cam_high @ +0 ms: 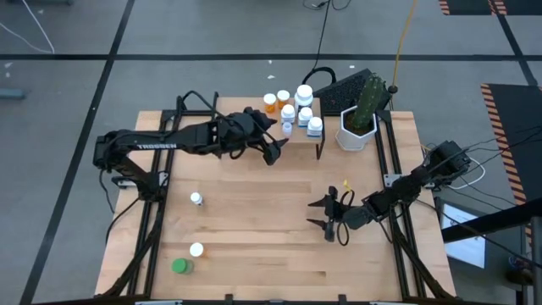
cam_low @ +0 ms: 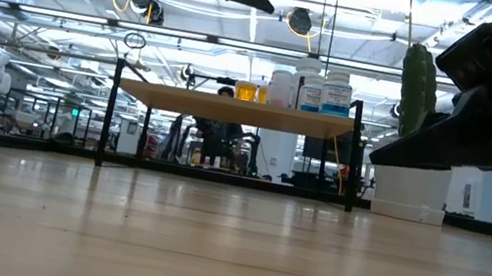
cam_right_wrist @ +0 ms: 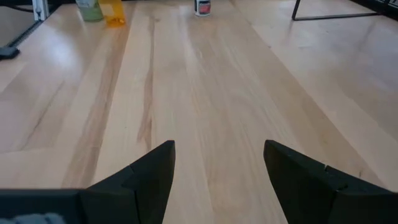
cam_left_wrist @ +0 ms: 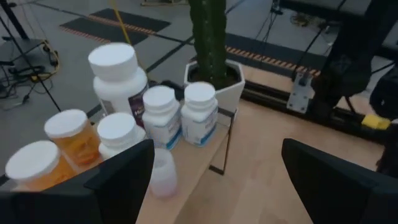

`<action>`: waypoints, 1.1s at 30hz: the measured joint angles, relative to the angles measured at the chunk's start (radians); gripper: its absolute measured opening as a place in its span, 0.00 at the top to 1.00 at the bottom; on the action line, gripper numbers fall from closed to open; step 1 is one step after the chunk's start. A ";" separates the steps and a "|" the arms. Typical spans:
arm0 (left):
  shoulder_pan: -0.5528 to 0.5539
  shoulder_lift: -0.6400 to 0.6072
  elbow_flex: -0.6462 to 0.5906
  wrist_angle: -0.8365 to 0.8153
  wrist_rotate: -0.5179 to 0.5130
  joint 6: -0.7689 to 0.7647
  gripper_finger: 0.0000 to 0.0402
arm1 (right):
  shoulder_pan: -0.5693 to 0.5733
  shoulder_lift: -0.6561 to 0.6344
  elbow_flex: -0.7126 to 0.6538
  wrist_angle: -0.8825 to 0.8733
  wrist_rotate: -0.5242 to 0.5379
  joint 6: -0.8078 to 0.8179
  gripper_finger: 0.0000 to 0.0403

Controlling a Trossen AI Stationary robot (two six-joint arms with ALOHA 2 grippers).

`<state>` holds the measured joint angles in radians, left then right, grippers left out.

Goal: Pick and place medicine bottles onto shelf by color
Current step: Put the small white pill bottle on the shelf

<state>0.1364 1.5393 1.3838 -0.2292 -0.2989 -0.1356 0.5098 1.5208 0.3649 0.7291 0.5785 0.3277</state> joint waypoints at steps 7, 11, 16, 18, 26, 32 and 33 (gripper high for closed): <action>-0.073 0.010 0.000 -0.088 -0.263 -0.130 0.11 | 0.024 0.000 0.000 -0.062 -0.004 0.027 0.40; -0.203 -0.006 0.000 -0.270 -0.421 -0.214 0.11 | 0.030 0.000 0.000 -0.058 -0.004 0.052 0.40; -0.386 -0.010 0.000 -0.491 -0.592 -0.378 0.11 | 0.043 0.000 0.000 0.006 -0.061 0.054 0.40; -0.455 -0.010 0.000 -0.602 -0.629 -0.494 0.11 | 0.041 0.000 0.004 0.045 -0.106 0.053 0.40; -0.700 -0.014 -0.105 -0.900 -0.607 -1.045 0.11 | 0.056 0.065 0.182 0.016 -0.162 0.002 0.40; -0.764 -0.012 -0.243 -1.066 -0.404 -1.417 0.11 | 0.054 0.214 0.300 0.015 -0.163 0.008 0.40; -0.770 -0.012 -0.264 -1.101 -0.362 -1.470 0.11 | 0.052 0.234 0.309 0.015 -0.163 0.009 0.40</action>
<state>-0.6339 1.5269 1.1197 -1.3302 -0.6614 -1.6053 0.5622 1.7551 0.6741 0.7437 0.4160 0.3362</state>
